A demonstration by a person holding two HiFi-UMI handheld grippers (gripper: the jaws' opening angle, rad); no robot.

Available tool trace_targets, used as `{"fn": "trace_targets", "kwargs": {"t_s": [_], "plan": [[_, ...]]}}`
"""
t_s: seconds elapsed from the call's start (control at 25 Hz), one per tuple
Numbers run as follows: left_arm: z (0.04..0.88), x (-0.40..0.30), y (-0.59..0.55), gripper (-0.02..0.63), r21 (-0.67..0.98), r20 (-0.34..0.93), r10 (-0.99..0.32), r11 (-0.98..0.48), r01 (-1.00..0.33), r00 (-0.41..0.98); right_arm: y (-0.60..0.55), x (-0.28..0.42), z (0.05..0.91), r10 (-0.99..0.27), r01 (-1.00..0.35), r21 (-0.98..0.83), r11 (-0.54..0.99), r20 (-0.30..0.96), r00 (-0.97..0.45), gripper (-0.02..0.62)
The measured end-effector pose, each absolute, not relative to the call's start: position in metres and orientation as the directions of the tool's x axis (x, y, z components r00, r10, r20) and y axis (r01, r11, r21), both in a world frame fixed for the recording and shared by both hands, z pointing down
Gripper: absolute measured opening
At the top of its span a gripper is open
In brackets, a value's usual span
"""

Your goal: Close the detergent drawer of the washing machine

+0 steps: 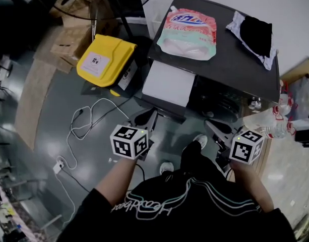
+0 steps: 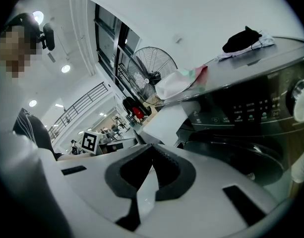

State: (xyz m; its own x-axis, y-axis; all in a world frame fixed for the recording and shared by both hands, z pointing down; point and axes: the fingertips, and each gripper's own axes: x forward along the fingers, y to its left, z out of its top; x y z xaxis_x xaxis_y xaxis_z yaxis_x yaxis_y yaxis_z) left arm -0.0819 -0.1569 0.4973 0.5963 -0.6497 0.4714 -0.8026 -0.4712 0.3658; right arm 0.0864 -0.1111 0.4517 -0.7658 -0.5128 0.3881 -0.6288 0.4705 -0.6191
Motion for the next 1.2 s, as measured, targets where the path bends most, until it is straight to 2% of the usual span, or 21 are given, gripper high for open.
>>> {"fn": "trace_targets", "kwargs": {"t_s": [1.2], "plan": [[0.492, -0.055, -0.224, 0.023, 0.372, 0.472, -0.681, -0.421, -0.827, 0.56, -0.154, 0.139, 0.442, -0.553, -0.662, -0.603, 0.446, 0.396, -0.733, 0.026]]}}
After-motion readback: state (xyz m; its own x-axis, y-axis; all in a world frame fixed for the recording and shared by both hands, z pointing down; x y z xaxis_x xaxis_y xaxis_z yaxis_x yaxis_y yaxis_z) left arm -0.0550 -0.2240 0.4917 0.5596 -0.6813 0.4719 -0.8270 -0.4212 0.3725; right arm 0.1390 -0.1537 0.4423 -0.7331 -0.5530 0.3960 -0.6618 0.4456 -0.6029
